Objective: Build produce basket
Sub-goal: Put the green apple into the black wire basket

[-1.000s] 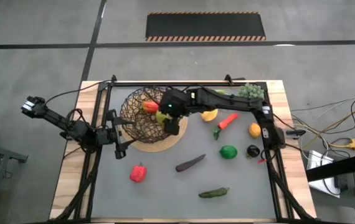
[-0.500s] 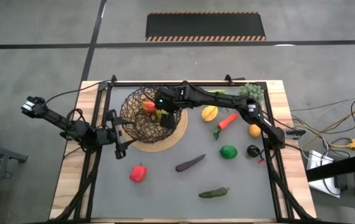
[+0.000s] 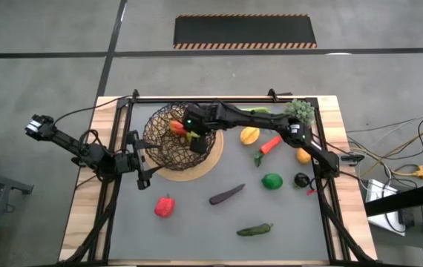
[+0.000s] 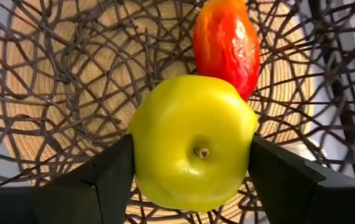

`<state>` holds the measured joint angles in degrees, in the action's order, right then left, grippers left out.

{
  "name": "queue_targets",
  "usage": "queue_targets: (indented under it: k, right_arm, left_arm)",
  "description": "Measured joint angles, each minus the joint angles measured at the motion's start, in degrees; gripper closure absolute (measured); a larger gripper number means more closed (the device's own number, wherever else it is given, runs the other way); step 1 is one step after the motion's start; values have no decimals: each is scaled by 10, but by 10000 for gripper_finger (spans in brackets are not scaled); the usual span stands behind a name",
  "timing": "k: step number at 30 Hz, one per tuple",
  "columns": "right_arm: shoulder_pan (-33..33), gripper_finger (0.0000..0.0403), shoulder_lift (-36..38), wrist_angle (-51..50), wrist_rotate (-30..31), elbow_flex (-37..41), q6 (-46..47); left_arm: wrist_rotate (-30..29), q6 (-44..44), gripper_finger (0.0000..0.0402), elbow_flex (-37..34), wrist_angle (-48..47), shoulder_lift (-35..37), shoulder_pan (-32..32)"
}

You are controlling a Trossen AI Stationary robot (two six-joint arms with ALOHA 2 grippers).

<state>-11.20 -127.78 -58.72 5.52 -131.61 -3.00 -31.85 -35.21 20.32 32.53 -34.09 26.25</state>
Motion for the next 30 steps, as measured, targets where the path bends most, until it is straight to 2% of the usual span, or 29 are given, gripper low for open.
queue_targets:
  k: [30]
  right_arm:
    - [-13, 140, -56, 25, 0, 1, -29]
  left_arm:
    - [0, -2, 130, 0, 0, 0, 0]
